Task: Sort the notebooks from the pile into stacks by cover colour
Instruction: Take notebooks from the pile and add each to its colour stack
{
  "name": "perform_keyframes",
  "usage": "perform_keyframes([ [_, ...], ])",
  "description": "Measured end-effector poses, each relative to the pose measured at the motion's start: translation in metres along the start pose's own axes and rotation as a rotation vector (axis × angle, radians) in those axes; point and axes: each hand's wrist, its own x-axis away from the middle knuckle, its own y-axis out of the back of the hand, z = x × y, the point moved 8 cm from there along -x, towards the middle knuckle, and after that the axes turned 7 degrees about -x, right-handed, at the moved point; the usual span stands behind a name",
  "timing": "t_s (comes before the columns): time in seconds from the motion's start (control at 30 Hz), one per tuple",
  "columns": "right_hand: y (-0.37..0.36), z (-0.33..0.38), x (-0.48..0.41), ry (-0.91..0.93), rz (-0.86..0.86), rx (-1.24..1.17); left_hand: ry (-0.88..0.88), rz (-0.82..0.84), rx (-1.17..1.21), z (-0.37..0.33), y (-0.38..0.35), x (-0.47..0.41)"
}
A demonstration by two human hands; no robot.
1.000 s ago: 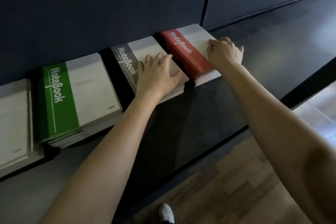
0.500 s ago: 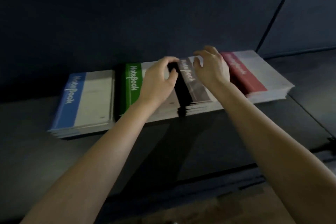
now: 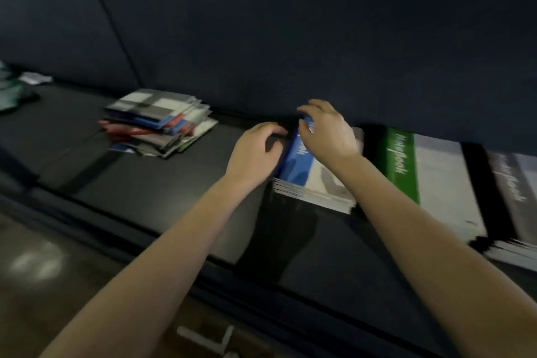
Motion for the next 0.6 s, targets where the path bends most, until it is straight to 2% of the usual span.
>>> perform_keyframes([
  [0.1,-0.039,0.035,-0.015,0.043,0.079,-0.019,0.082,-0.026,-0.052,0.048,0.033,0.004],
  [0.27,-0.098,0.084,-0.034,0.108,0.169,-0.033,0.272,-0.077,0.042,0.121,0.073,0.020],
  [0.6,-0.197,0.158,-0.071,0.181,0.282,-0.017,0.454,-0.144,0.146,0.225,0.121,0.040],
])
